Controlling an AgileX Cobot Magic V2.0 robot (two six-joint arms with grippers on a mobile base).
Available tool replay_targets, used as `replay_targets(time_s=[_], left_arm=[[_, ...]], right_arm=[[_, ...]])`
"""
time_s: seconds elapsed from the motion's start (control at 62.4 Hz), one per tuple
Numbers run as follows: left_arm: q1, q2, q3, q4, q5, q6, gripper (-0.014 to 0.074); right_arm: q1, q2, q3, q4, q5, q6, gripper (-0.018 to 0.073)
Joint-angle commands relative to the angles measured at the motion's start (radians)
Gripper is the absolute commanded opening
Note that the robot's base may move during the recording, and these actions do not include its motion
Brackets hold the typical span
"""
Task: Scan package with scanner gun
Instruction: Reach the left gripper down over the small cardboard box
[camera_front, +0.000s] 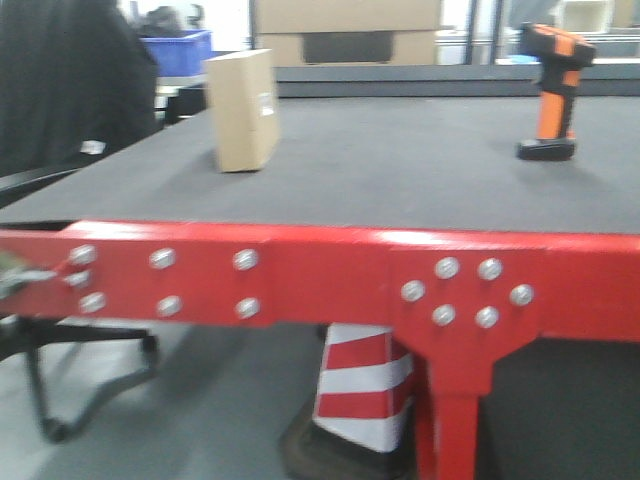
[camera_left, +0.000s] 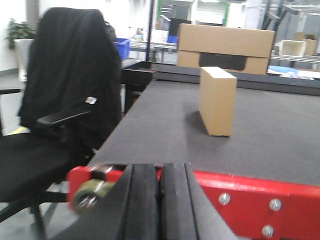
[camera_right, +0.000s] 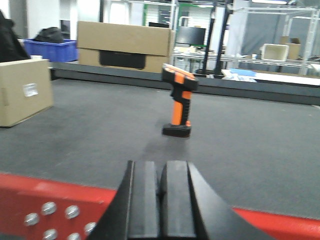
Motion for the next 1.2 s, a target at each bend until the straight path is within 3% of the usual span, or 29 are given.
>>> replay_targets(time_s=[0.0,1.185], left_arm=[[0.000,-0.003,-0.002,0.002,-0.016,-0.001,-0.0111],[0.000,-0.003,-0.002,0.002,-0.016,-0.001,-0.0111]], right_arm=[[0.002,-0.003,-0.001,-0.004,-0.022,0.000,-0.0154],[0.002,-0.003,-0.001,-0.004,-0.024,0.000,-0.0154]])
